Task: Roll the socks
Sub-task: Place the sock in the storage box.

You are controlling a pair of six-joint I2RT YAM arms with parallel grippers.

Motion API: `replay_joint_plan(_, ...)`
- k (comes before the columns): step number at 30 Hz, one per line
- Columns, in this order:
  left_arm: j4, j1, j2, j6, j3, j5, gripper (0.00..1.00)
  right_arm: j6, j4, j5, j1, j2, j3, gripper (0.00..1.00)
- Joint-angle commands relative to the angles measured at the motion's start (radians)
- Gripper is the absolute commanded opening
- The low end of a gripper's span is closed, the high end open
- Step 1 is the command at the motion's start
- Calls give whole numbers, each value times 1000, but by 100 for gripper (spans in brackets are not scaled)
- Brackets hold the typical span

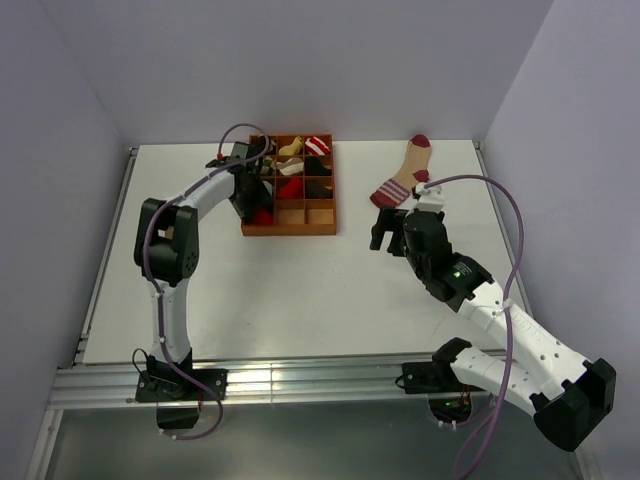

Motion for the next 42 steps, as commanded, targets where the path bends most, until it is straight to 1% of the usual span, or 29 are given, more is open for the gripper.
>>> replay_joint_plan(1,-104,13,-85,25,37,-45,59,10,34,-3,-9,0,14,96)
replay_joint_plan(5,-112,13,-113,37,50,-68,58,14,34,-8,-9,1,17,96)
replay_joint_plan(9,-112,13,-130,40,58,-54,53,14,34,-8,-9,4,20,96)
replay_joint_plan(14,-83,10,-146,41,31,-37,50,15,34,-11,-9,6,24,96)
replay_joint_plan(15,-71,11,-153,43,12,-30,48,15,34,-11,-9,6,24,95)
replay_joint_plan(17,-39,11,-153,41,-6,-17,46,17,34,-14,-9,7,22,95)
replay_joint_plan(22,-3,11,-101,23,-52,16,38,18,34,-11,-9,18,19,95)
replay_joint_plan(26,41,13,-71,9,-101,18,29,20,37,-4,-9,24,7,95)
replay_joint_plan(29,57,14,-48,14,-109,7,29,26,45,-7,-11,30,-6,95)
replay_joint_plan(31,49,14,-45,20,-98,4,30,30,50,-10,-12,38,-12,95)
replay_joint_plan(32,44,14,-47,26,-89,1,33,32,50,-13,-12,41,-10,95)
replay_joint_plan(34,26,16,-57,32,-78,-5,37,35,53,-16,-15,50,-3,95)
replay_joint_plan(38,6,16,-146,48,-60,-5,48,33,65,-14,-18,64,17,95)
replay_joint_plan(42,-25,16,-238,68,-28,3,55,38,67,-5,-27,101,65,97)
